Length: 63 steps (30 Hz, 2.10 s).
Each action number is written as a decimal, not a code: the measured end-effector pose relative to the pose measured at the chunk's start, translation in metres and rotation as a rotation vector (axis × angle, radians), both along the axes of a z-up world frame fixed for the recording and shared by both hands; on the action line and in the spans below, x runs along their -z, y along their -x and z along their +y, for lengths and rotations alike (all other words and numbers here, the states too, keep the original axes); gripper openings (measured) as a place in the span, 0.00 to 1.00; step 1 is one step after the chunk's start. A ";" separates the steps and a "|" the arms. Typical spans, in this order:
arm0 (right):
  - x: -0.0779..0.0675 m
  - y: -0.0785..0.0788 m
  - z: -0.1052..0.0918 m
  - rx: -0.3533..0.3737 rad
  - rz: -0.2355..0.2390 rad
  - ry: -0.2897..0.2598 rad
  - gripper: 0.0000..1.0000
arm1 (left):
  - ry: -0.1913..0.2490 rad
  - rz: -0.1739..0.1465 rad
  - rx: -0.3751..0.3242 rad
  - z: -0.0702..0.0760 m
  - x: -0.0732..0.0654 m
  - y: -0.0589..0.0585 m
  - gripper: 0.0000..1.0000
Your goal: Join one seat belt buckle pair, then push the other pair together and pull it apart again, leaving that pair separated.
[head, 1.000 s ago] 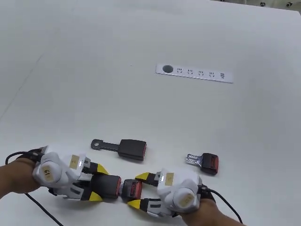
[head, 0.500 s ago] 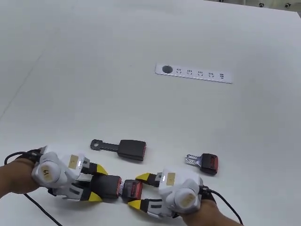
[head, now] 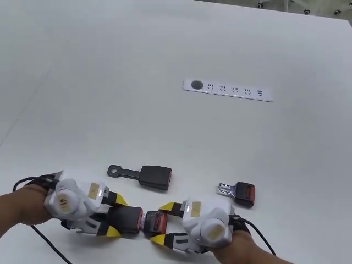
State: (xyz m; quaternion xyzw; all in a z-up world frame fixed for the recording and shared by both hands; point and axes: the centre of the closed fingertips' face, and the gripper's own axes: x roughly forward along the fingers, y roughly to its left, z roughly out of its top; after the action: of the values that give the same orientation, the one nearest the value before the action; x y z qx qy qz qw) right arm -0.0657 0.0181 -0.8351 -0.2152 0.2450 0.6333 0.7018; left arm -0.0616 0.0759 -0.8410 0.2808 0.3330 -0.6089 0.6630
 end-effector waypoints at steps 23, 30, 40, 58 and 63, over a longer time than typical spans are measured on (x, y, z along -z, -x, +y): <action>-0.053 -0.054 -0.096 0.190 -0.057 -0.055 0.79 | 0.000 -0.176 -0.120 -0.029 -0.057 -0.068 0.83; -0.052 -0.074 -0.141 0.259 -0.036 -0.028 0.78 | 0.013 -0.188 -0.115 -0.041 -0.059 -0.099 0.81; -0.031 -0.093 -0.183 0.275 0.008 0.058 0.75 | -0.012 -0.162 -0.074 -0.052 -0.045 -0.115 0.72; 0.002 -0.095 -0.193 0.153 0.087 0.156 0.54 | -0.032 -0.047 0.011 -0.052 -0.007 -0.107 0.50; 0.004 -0.096 -0.195 0.111 0.038 0.179 0.42 | -0.019 -0.022 0.017 -0.056 -0.013 -0.098 0.43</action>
State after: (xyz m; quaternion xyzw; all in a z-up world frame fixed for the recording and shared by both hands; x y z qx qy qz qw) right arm 0.0300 -0.1774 -0.8390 -0.2508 0.3255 0.5729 0.7092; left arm 0.0360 0.0204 -0.8279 0.2965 0.3291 -0.6083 0.6586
